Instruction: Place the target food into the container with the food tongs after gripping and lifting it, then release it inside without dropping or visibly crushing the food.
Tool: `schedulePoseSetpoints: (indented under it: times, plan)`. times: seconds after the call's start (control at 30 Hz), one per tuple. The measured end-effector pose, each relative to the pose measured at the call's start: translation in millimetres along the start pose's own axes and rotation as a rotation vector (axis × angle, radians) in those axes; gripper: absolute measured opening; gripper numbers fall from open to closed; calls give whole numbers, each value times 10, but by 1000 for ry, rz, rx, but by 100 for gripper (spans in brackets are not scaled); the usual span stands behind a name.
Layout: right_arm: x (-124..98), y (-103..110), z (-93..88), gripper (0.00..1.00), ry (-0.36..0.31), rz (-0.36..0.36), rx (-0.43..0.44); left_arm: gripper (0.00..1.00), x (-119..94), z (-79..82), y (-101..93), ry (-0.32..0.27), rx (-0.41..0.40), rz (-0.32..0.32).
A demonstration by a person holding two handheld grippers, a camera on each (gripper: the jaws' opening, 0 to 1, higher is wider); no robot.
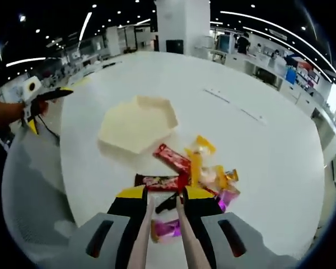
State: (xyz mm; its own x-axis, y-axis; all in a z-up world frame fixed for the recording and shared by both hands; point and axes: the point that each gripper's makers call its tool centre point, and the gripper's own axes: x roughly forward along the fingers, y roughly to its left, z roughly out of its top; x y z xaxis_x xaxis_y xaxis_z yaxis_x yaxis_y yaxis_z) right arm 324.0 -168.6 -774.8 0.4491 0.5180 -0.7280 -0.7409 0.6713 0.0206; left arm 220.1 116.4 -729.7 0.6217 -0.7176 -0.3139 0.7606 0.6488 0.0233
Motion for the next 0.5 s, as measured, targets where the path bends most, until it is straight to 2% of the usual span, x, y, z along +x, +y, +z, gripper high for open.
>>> schedulePoseSetpoints:
  times: [0.27,0.5]
  plan:
    - [137,-40,-89,25,34,-29,37,99,10,-14,-18,8,6,-5]
    - [223,-149,-193,25,65,-85,111,99,7,-15,19,8,-4,7]
